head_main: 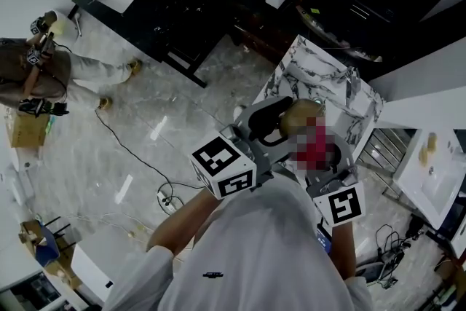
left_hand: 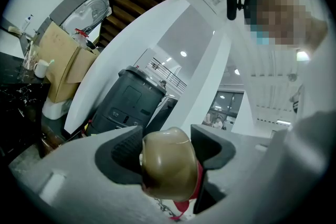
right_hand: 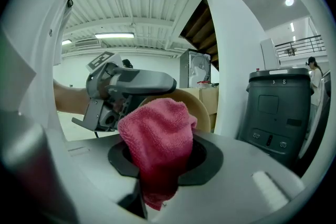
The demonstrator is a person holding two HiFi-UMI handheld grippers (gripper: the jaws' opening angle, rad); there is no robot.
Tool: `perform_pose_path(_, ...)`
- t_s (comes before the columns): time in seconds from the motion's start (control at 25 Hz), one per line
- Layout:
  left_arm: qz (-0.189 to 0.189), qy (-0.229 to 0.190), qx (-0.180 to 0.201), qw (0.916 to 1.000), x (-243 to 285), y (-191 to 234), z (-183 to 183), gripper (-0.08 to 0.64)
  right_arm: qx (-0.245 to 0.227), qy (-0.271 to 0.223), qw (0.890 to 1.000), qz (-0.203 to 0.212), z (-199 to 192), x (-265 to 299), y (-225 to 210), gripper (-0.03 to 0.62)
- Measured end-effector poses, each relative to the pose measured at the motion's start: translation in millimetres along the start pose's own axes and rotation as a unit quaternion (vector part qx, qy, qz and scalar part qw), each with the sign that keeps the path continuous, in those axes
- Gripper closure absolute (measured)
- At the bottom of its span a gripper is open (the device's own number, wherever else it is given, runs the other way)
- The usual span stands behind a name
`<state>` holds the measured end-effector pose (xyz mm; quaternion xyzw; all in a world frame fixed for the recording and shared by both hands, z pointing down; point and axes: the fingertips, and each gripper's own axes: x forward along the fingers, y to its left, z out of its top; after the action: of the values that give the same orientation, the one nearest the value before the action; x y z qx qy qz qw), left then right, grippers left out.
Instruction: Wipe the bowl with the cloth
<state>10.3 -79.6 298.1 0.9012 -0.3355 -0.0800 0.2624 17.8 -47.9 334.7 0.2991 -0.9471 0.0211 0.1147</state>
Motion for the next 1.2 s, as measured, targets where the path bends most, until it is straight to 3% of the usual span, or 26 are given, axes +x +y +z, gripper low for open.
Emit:
perform_pose_path(0.24, -0.012, 0.01, -0.016, 0.9998, 2, -4, -9, 0.27, 0.02, -0.023, 0.999, 0.03, 8, 1, 9, 0.466)
perform_pose_path(0.64, -0.029, -0.003, -0.036, 0.9989, -2, -14, -12, 0.27, 0.003, -0.049, 0.999, 0.007, 21, 2, -3, 0.466)
perform_pose_path(0.92, -0.017, -0.04, -0.007, 0.999, -14, -20, 3, 0.268, -0.008, -0.048, 0.999, -0.013, 24, 4, -17, 0.466)
perform_pose_path(1.2, -0.021, -0.047, 0.006, 0.9987, -15, -22, 18, 0.268, -0.032, -0.016, 0.999, 0.008, 22, 2, -16, 0.465)
